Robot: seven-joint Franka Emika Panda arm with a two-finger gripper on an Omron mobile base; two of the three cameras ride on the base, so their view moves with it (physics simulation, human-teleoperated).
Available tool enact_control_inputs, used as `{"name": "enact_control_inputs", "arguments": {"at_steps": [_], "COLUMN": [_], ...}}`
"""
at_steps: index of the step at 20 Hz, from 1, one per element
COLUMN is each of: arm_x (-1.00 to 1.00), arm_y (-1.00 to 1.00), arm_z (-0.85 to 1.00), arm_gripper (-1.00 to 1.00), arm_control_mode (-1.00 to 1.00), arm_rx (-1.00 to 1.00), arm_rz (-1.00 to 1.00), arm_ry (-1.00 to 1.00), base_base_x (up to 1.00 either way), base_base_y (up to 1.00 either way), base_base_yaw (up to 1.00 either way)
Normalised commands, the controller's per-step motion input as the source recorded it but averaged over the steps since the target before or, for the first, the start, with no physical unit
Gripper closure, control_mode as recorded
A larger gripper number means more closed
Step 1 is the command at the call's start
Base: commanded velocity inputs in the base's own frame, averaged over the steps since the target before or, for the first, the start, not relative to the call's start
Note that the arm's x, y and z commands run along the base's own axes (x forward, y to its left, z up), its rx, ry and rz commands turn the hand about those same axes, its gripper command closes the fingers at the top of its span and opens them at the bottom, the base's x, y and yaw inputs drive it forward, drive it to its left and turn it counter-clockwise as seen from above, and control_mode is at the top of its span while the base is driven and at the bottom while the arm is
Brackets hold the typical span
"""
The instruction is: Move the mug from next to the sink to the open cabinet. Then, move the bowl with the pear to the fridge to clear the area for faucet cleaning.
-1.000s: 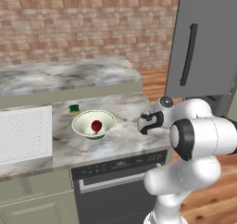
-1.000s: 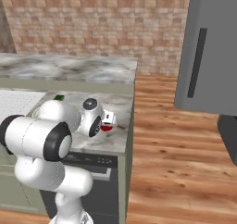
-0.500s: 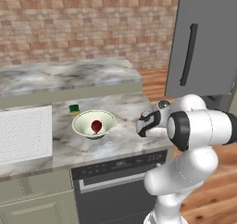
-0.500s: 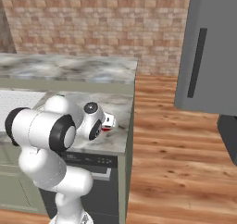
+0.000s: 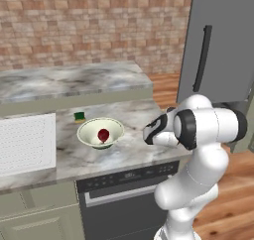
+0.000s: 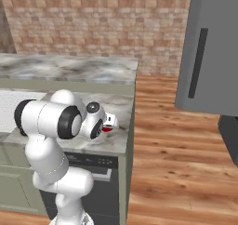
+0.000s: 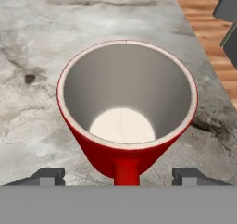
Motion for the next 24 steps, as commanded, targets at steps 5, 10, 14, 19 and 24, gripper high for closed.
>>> {"name": "enact_control_inputs", "arguments": {"at_steps": [5, 10, 14, 19, 24], "arm_x": [0.00, 0.00, -0.13, -0.53, -0.50], "arm_y": [0.00, 0.00, 0.00, 0.00, 0.00], "arm_z": [0.00, 0.00, 0.04, 0.56, 0.96], "arm_gripper": [1.00, 1.00, 1.00, 1.00, 1.00], "arm_control_mode": [-1.00, -1.00, -1.00, -1.00, -1.00], "arm_rx": [0.00, 0.00, 0.00, 0.00, 0.00], "arm_rz": [0.00, 0.00, 0.00, -0.01, -0.04], "arm_ry": [0.00, 0.00, -0.02, -0.06, -0.05], "base_base_x": [0.00, 0.00, 0.00, 0.00, 0.00], "base_base_y": [0.00, 0.00, 0.00, 0.00, 0.00], "base_base_yaw": [0.00, 0.00, 0.00, 0.00, 0.00]}}
